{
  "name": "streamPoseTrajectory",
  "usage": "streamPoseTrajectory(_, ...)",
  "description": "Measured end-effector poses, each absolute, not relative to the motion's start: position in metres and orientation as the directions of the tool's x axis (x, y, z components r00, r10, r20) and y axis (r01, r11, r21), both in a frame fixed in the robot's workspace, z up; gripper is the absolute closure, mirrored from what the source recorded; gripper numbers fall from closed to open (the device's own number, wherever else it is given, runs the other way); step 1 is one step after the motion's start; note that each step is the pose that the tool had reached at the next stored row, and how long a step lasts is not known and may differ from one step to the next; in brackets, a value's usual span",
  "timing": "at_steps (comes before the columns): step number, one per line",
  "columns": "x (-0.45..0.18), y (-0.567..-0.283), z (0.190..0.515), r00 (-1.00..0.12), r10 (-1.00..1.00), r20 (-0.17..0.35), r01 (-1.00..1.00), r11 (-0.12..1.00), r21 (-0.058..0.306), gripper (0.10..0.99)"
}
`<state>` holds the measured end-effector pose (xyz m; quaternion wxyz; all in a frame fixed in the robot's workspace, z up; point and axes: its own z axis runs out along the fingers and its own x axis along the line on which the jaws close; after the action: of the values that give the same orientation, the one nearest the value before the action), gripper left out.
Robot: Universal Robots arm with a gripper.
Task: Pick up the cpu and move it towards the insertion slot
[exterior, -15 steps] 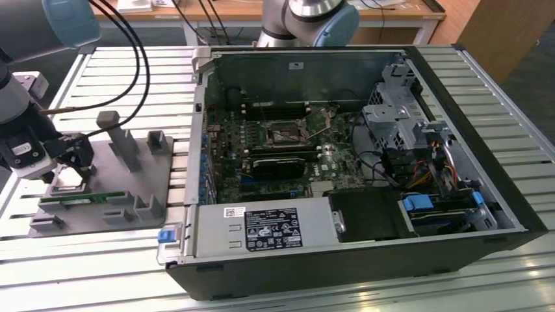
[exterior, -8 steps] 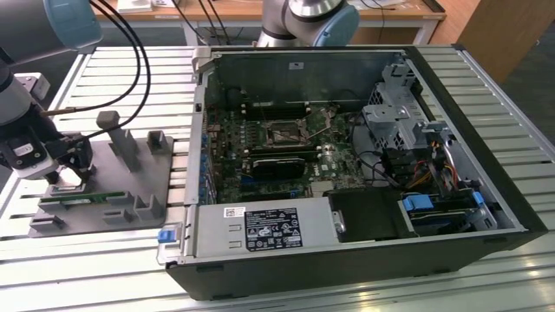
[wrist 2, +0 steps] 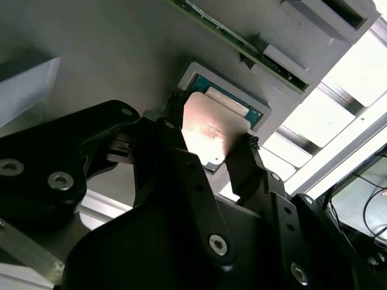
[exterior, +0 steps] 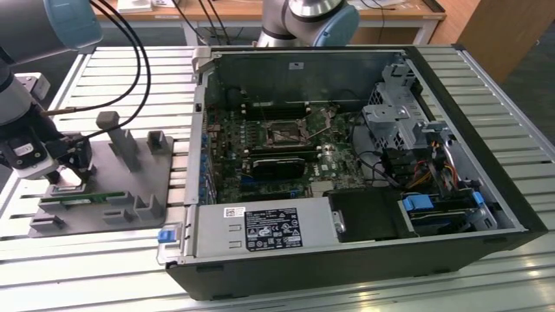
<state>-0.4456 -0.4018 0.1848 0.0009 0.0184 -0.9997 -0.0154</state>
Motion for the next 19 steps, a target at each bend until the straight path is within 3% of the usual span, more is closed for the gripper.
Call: streamPoseTrajectory(19, -0.446, -0.402, 0.201, -0.999, -0.037, 0.002, -0.037, 0.999, 0.031, 0.553)
